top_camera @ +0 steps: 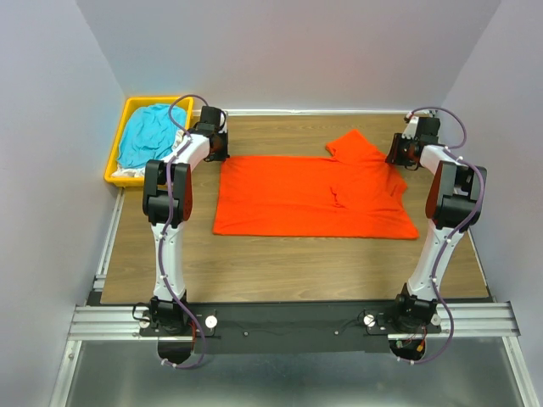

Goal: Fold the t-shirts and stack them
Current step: Fold the tshirt

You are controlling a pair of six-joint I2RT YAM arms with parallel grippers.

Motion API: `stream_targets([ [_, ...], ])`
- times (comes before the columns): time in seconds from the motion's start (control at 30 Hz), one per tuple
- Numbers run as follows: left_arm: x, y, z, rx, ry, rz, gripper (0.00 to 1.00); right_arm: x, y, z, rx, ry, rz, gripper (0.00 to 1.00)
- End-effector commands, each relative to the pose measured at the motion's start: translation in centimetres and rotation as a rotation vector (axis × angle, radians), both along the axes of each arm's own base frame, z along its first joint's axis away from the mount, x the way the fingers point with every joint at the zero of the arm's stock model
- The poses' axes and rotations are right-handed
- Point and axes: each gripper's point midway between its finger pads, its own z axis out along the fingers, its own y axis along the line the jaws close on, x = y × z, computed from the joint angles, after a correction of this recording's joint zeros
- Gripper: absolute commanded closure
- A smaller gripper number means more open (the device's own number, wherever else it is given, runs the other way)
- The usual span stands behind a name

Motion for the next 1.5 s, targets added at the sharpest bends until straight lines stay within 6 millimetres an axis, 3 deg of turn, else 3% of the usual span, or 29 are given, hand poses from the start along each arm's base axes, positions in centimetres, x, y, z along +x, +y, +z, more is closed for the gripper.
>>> stream_targets([
  [0.0, -2.4, 0.8, -3.1, 0.036, 0.115, 0.004, 1.00, 0.3, -1.1, -0.7, -0.032, 0.016, -0.020, 0.59],
  [0.37, -2.2, 0.9, -3.2, 0.040, 0.114, 0.000, 1.00, -0.5, 0.4, -2.8, 0.025, 0.060, 0.029, 0.60],
  [0.6, -2.2, 0.8, -3.1, 0.040, 0.113, -0.003, 1.00, -1.0, 1.2, -3.6, 0.042, 0.092, 0.069, 0.68],
  [0.73, -2.0, 0.7, -3.1, 0.039, 0.110, -0.006, 1.00, -1.1, 1.2, -3.4, 0.037, 0.100, 0.070, 0.82],
  [0.9, -2.0, 0.5, -2.9, 0.028, 0.108, -0.018, 1.00, -0.3, 1.0, -1.3, 0.035, 0.060, 0.055, 0.99],
  [1.0, -2.0, 0.5, -2.6, 0.027, 0.102, -0.017, 1.00, 0.4, 0.8, 0.3, 0.041, 0.028, 0.034, 0.99],
  [1.2, -1.4, 0.9, -0.2, 0.013, 0.045, -0.018, 1.00, 1.1, 0.7, 3.9, 0.043, -0.038, 0.012, 0.99],
  [1.47, -1.3, 1.1, 2.2, 0.002, -0.013, -0.020, 1.00, 0.2, 0.6, 5.9, 0.032, -0.063, 0.000, 0.99],
])
